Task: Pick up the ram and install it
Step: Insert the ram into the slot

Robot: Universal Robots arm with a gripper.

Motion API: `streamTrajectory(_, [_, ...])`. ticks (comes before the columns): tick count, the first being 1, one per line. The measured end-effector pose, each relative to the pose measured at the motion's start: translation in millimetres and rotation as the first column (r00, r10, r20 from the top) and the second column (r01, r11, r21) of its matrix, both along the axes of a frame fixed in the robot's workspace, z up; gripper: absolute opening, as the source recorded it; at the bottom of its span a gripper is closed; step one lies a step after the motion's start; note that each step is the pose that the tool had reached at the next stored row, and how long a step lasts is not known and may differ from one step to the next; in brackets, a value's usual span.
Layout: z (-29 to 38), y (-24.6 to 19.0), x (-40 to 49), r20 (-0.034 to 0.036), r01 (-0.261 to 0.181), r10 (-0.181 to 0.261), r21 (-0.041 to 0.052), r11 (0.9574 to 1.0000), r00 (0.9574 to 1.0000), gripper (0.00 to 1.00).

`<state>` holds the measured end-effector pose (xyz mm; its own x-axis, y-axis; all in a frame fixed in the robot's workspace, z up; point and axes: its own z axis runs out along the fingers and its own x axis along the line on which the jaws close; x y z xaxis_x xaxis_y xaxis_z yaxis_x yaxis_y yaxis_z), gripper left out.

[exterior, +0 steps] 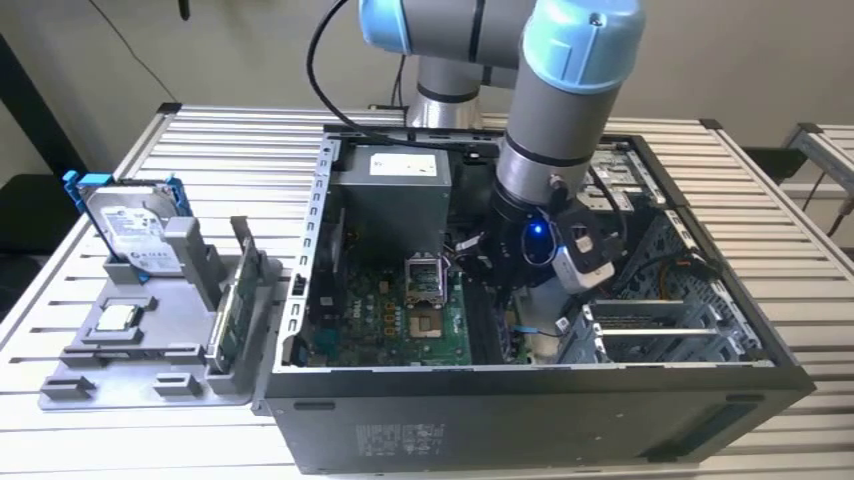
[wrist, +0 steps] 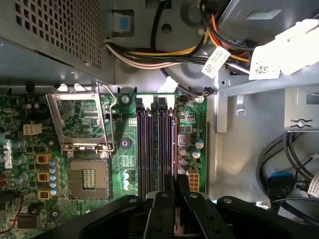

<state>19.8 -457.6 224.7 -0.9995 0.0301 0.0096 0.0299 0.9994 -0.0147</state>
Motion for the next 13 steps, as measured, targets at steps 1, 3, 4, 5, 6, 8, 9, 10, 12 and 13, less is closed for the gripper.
streamTrajectory(1, [-0.2,0.6,-0.1,0.0,0.0,0.0,0.0,1.0,1.0,0.14])
streamTrajectory(3, [-0.4,0.8,-1.1,0.0001,0.0,0.0,0.0001,1.0,1.0,0.14])
streamTrajectory(4, [-0.4,0.8,-1.5,0.0001,0.0,0.0,0.0,1.0,1.0,0.14])
streamTrajectory(5, [-0.4,0.8,-1.9,0.0001,0.0,0.0,0.0,1.0,1.0,0.14])
streamTrajectory(6, [-0.5,0.8,-2.2,0.0001,0.0,0.0,-0.0001,1.0,1.0,0.14])
streamTrajectory(8, [-1.5,0.8,-2.2,0.0008,0.0,0.0,0.0002,1.0,1.0,0.14])
streamTrajectory(9, [-2.0,0.8,-2.2,0.0008,0.0,0.0,0.0001,1.0,1.0,0.14])
streamTrajectory(10, [-2.5,0.8,-2.3,0.0009,0.0,0.0,0.0,1.0,1.0,0.14])
streamTrajectory(12, [-3.5,0.8,-2.3,0.001,0.0,0.0,-0.0001,1.0,1.0,0.14])
streamTrajectory(13, [-3.5,0.8,-2.3,0.001,0.0,0.0,-0.0002,1.0,1.0,0.14])
